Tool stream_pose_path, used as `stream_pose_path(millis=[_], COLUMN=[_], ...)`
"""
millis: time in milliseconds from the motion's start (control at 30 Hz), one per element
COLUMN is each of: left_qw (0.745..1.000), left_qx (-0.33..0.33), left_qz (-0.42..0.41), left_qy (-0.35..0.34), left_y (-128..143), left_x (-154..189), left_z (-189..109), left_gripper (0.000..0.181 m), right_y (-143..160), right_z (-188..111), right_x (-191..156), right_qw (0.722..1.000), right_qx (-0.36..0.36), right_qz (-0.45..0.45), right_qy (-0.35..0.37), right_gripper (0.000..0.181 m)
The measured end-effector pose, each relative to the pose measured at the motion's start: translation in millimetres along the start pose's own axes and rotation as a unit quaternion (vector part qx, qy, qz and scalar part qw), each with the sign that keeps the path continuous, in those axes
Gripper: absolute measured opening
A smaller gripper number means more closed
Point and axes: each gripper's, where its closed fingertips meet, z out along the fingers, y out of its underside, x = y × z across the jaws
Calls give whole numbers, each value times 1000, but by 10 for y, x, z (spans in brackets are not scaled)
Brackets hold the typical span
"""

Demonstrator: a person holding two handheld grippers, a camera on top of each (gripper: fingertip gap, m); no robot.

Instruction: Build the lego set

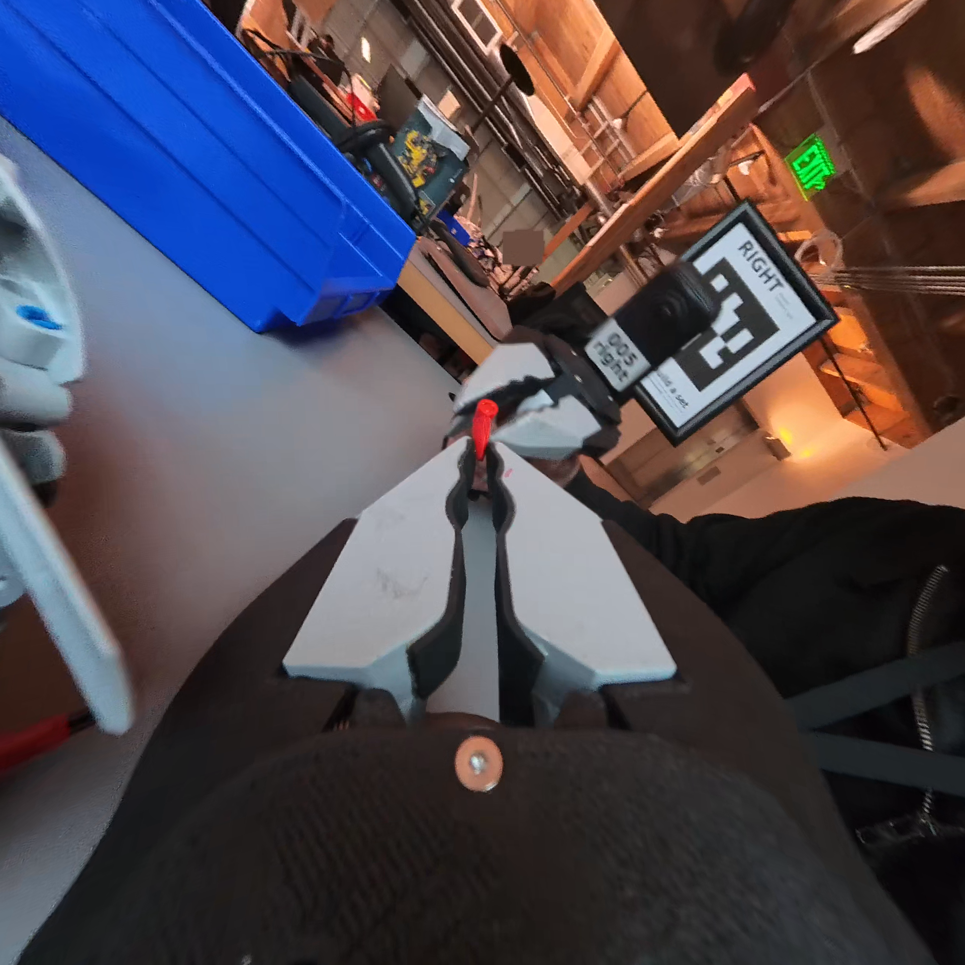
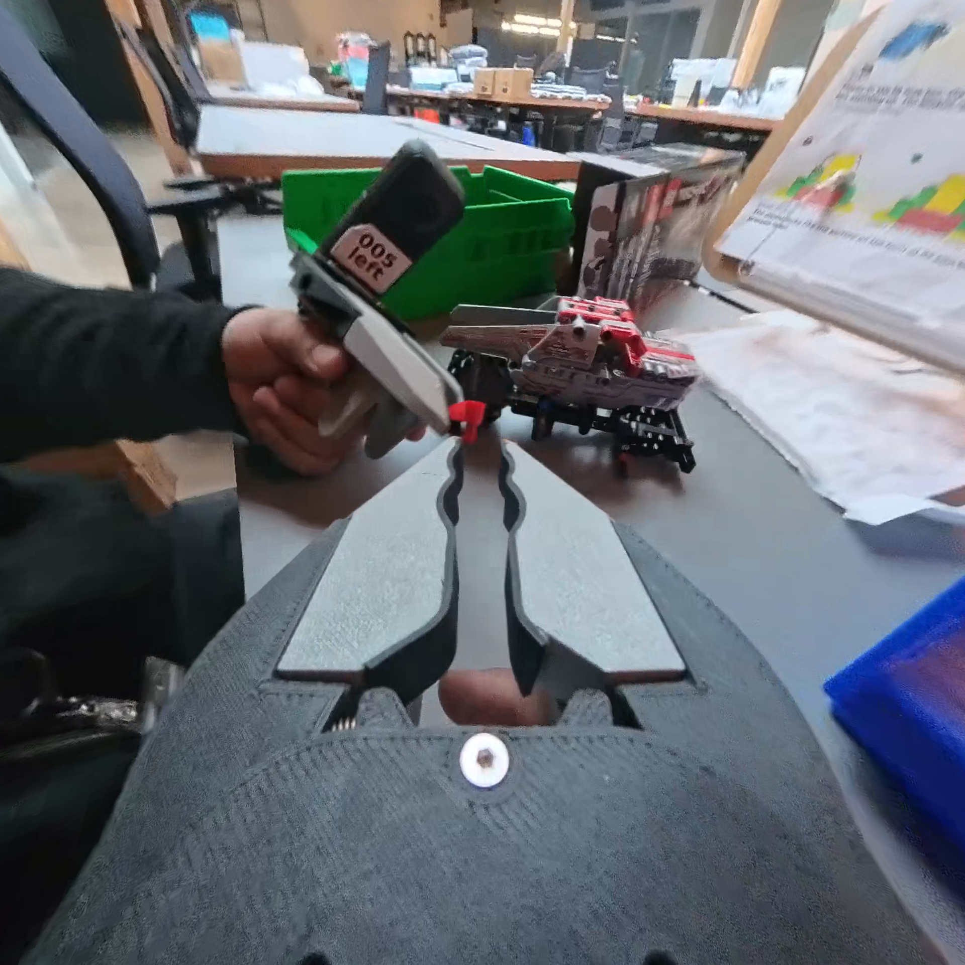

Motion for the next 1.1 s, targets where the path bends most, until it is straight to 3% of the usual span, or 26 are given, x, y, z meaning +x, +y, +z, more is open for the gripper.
stream_pose_path(millis=[167, 400, 633, 800, 900, 967, 1100], left_qw=[1000, 1000, 993, 990, 987, 983, 963], left_qx=[-3, -20, -73, -85, -83, -64, -38], left_qz=[12, 19, 75, 104, 128, 158, 242], left_qy=[5, -14, -58, -46, -49, -65, -113], left_y=[23, 65, 182, 190, 190, 123, 59], left_x=[36, -8, -64, -14, 11, 5, 7], left_z=[30, 31, 48, 28, 42, 24, 43], left_gripper=[1, 1, 1, 4, 11, 3, 2], right_y=[50, 65, 138, 119, 142, 111, 80], right_z=[32, 36, 44, 39, 49, 36, 29], right_x=[-109, -61, -61, -96, -118, -97, -30], right_qw=[995, 997, 997, 994, 989, 987, 979], right_qx=[-11, -17, -66, -80, -97, -93, -99], right_qz=[71, 56, -26, -70, -111, -128, -170], right_qy=[-68, -46, -20, -10, 1, 14, 53], right_gripper=[7, 1, 1, 1, 1, 1, 1])
